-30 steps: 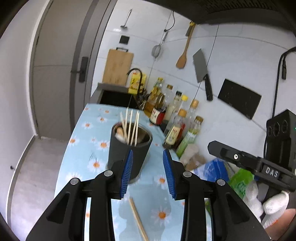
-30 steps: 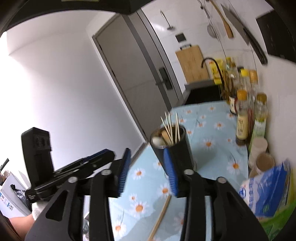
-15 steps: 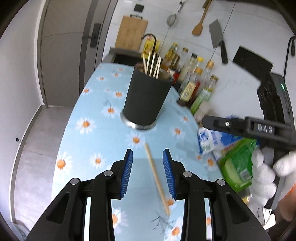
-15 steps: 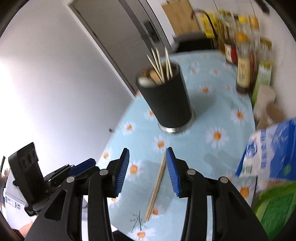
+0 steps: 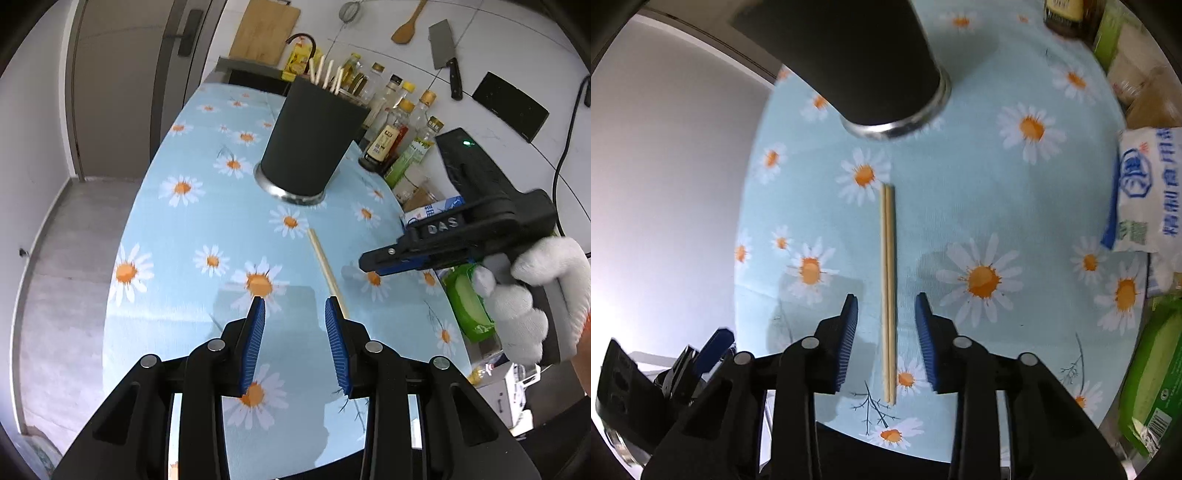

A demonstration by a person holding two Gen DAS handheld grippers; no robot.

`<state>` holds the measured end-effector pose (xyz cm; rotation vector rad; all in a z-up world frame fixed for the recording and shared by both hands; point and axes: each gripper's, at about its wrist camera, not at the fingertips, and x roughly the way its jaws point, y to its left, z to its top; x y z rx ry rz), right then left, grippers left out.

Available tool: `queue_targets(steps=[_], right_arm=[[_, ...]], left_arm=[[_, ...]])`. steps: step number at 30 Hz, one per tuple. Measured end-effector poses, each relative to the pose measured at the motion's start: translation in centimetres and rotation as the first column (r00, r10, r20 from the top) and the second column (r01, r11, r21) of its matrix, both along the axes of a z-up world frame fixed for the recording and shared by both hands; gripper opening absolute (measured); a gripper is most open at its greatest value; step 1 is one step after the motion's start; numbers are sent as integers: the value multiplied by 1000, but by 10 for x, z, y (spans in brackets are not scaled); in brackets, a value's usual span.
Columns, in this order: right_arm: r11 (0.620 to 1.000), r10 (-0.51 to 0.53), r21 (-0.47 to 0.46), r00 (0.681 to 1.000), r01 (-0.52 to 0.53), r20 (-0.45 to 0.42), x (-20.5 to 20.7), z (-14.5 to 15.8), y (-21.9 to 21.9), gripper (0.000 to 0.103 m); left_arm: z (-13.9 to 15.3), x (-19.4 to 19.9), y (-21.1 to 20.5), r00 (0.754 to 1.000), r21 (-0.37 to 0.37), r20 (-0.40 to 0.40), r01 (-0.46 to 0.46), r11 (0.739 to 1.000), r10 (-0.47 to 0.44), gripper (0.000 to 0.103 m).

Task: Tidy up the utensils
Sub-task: 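Move both open tools down to the last wooden chopsticks on the cloth, then close the right tool on one chopstick while the left tool grasps the other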

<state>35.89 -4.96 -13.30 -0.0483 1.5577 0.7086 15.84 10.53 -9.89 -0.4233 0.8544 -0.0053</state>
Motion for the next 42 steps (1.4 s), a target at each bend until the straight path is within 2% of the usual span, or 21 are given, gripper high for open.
queue_targets(steps=[5, 12, 22, 30, 31, 34, 42], right_arm=[[993, 45, -106, 999, -46, -14, 1, -20, 26, 20], [982, 55, -181, 998, -55, -4, 6, -36, 40, 12], [976, 53, -209, 999, -53, -9, 7, -48, 48, 11], [947, 88, -313, 995, -70, 43, -4, -46, 78, 9], [947, 78, -315, 996, -62, 40, -4, -46, 78, 5], [953, 30, -303, 999, -24, 15, 1, -50, 74, 4], [975, 11, -223, 1000, -11, -2, 4, -50, 65, 5]], left_arm=[[-10, -6, 11, 1000, -29, -1, 8, 1000, -8, 33], [-11, -10, 28, 1000, -56, 22, 3, 998, -2, 33], [-26, -8, 34, 1000, -94, -8, 18, 995, -19, 33], [-24, -1, 30, 999, -69, -34, 29, 997, -31, 33], [-24, 0, 30, 999, -66, -39, 28, 997, -31, 33], [-26, 2, 31, 998, -57, -62, 23, 998, -26, 33], [-25, 9, 21, 995, -18, -94, 14, 1000, -16, 33]])
